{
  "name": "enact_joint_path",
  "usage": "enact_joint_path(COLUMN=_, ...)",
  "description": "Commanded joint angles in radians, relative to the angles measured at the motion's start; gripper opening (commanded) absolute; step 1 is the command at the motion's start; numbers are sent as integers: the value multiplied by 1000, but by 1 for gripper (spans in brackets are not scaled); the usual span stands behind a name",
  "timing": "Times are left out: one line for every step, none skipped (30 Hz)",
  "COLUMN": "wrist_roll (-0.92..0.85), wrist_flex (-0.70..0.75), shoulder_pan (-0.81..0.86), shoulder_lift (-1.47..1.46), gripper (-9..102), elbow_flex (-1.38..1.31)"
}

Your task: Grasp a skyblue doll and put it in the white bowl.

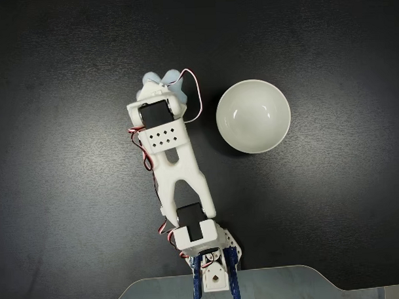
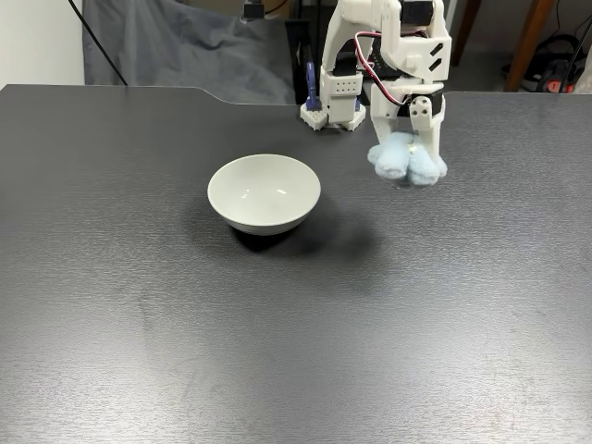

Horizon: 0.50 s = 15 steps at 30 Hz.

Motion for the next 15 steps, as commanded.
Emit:
enact_joint_path(wrist_roll=12, wrist_flex=-12, shoulder_pan=172, shoulder_lift=135, gripper=-1, elbow_flex=-91)
enact_joint_path(wrist_roll=12, wrist_flex=-12, shoulder_pan=213, shoulder_lift=137, gripper=-1, elbow_flex=-91)
enact_joint_path(wrist_roll=12, wrist_flex=-12, shoulder_pan=247, shoulder_lift=135, gripper=-1, elbow_flex=-91)
enact_joint_path(wrist_roll=12, wrist_flex=-12, shoulder_pan=285, shoulder_lift=133, gripper=-1, elbow_flex=-91)
enact_joint_path(wrist_roll=12, wrist_flex=-12, shoulder_pan=325, shoulder_lift=133, gripper=-1, elbow_flex=-91)
enact_joint_path(wrist_roll=12, wrist_flex=-12, shoulder_pan=370, shoulder_lift=135, gripper=-1, elbow_flex=-91)
enact_joint_path(wrist_roll=12, wrist_flex=-12, shoulder_pan=407, shoulder_lift=137, gripper=-1, elbow_flex=-91)
enact_joint_path(wrist_roll=12, wrist_flex=-12, shoulder_pan=437, shoulder_lift=137, gripper=-1, elbow_flex=-91)
enact_joint_path(wrist_roll=12, wrist_flex=-12, shoulder_pan=463, shoulder_lift=137, gripper=-1, elbow_flex=-91)
enact_joint_path(wrist_roll=12, wrist_flex=-12, shoulder_pan=488, shoulder_lift=137, gripper=-1, elbow_flex=-91)
enact_joint_path(wrist_roll=12, wrist_flex=-12, shoulder_pan=512, shoulder_lift=137, gripper=-1, elbow_flex=-89)
enact_joint_path(wrist_roll=12, wrist_flex=-12, shoulder_pan=534, shoulder_lift=137, gripper=-1, elbow_flex=-86)
enact_joint_path(wrist_roll=12, wrist_flex=-12, shoulder_pan=555, shoulder_lift=137, gripper=-1, elbow_flex=-81)
enact_joint_path(wrist_roll=12, wrist_flex=-12, shoulder_pan=574, shoulder_lift=133, gripper=-1, elbow_flex=-78)
enact_joint_path(wrist_roll=12, wrist_flex=-9, shoulder_pan=586, shoulder_lift=130, gripper=-1, elbow_flex=-77)
